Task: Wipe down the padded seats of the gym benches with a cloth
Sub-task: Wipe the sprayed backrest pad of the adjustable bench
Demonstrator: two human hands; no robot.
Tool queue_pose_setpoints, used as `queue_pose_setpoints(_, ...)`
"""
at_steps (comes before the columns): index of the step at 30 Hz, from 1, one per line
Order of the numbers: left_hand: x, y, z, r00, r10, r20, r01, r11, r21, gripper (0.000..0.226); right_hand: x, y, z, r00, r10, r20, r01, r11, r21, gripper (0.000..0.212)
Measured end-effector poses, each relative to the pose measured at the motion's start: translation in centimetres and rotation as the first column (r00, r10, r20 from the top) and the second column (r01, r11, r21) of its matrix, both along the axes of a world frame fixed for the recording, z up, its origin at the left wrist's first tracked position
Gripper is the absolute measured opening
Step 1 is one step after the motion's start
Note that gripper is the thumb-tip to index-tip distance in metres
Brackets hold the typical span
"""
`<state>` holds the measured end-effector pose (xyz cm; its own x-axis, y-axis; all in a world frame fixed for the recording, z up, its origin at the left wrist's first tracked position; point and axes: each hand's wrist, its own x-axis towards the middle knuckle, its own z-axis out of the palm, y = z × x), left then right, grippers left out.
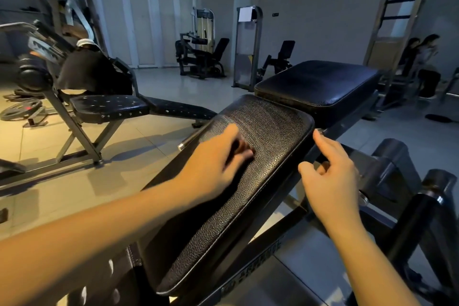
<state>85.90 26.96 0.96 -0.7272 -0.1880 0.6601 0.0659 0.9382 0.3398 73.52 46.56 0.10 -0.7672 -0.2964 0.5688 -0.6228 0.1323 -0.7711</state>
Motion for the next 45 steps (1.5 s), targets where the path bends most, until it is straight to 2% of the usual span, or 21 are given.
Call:
queue_pose_setpoints(2, 0.9, 0.6, 0.4, 0.995, -0.098, 0.028, 0.1, 0.992, -0.071, 0.021, -0.2, -0.2, -0.1, 1.0, -0.01, -0.009, 0.01, 1.0, -0.019, 0.066)
queue_pose_setpoints(5, -0.3, -1.4, 2.2, 0.999, -0.048, 0.023, 0.05, 0.992, -0.112, 0.024, -0.6, -0.2, 0.1, 1.0, -0.016, -0.006, 0.016, 0.999, -0.028, 0.063)
queue_pose_setpoints(6, -0.9, -2.4, 2.7, 1.0, -0.015, 0.023, 0.016, 0.998, -0.055, 0.025, -0.6, -0.2, 0.2, 1.0, -0.019, -0.007, 0.018, 0.999, -0.027, 0.062)
queue_pose_setpoints(8, -1.9, -4.8, 3.6, 0.999, 0.025, 0.033, -0.03, 0.988, 0.154, 0.027, -0.6, -0.2, 0.3, 1.0, -0.018, -0.003, 0.018, 0.999, -0.029, 0.061)
queue_pose_setpoints(10, -2.0, -6.6, 4.3, 0.998, 0.031, 0.064, -0.05, 0.939, 0.34, 0.027, -0.6, 0.0, 0.4, 1.0, -0.012, 0.007, 0.013, 1.0, -0.025, 0.061)
queue_pose_setpoints(12, -1.6, -7.4, 4.4, 0.994, 0.015, 0.105, -0.062, 0.887, 0.457, 0.023, -0.4, 0.1, 0.3, 1.0, -0.001, 0.01, 0.001, 1.0, -0.019, 0.062)
queue_pose_setpoints(13, -1.5, -7.6, 4.2, 0.993, 0.018, 0.116, -0.069, 0.885, 0.46, 0.023, -0.4, 0.2, 0.3, 1.0, 0.006, 0.017, -0.006, 1.0, -0.019, 0.063)
queue_pose_setpoints(16, -1.4, -8.2, 3.6, 0.987, 0.138, 0.081, -0.157, 0.938, 0.311, 0.031, -0.4, 0.3, 0.2, 0.999, 0.014, 0.036, -0.014, 1.0, -0.015, 0.063)
queue_pose_setpoints(19, -1.7, -8.8, 3.1, 0.965, 0.259, -0.033, -0.226, 0.892, 0.392, 0.043, -0.4, 0.3, 0.2, 0.999, 0.018, 0.047, -0.017, 1.0, -0.02, 0.064)
queue_pose_setpoints(24, -1.7, -9.5, 3.1, 0.931, 0.359, -0.066, -0.278, 0.814, 0.511, 0.042, -0.5, 0.2, 0.2, 0.997, 0.019, 0.069, -0.016, 0.999, -0.039, 0.065)
queue_pose_setpoints(26, -1.3, -9.0, 3.2, 0.913, 0.399, -0.079, -0.33, 0.839, 0.432, 0.032, -0.5, 0.2, 0.1, 0.998, 0.013, 0.062, -0.011, 0.999, -0.036, 0.064)
queue_pose_setpoints(28, -0.3, -7.8, 3.1, 0.923, 0.377, -0.08, -0.342, 0.896, 0.283, 0.027, -0.5, 0.2, 0.0, 0.999, 0.017, 0.05, -0.014, 0.999, -0.043, 0.064)
queue_pose_setpoints(31, 1.1, -5.6, 2.8, 0.956, 0.294, -0.015, -0.294, 0.956, 0.021, 0.042, -0.4, 0.0, 0.1, 0.999, 0.022, 0.044, -0.019, 0.998, -0.06, 0.064)
queue_pose_setpoints(34, 1.3, -5.2, 2.2, 0.949, 0.312, 0.046, -0.302, 0.94, -0.157, 0.059, -0.3, 0.0, 0.1, 0.999, 0.014, 0.052, -0.011, 0.998, -0.059, 0.063)
queue_pose_setpoints(41, 0.2, -7.8, 1.9, 0.947, 0.321, -0.001, -0.32, 0.947, -0.03, 0.03, -0.2, 0.1, 0.1, 0.994, 0.061, 0.092, -0.053, 0.994, -0.097, 0.064)
queue_pose_setpoints(45, 0.1, -6.2, 0.8, 0.946, 0.324, -0.018, -0.324, 0.946, 0.0, 0.025, -0.1, 0.1, 0.0, 0.995, 0.054, 0.078, -0.047, 0.995, -0.085, 0.064)
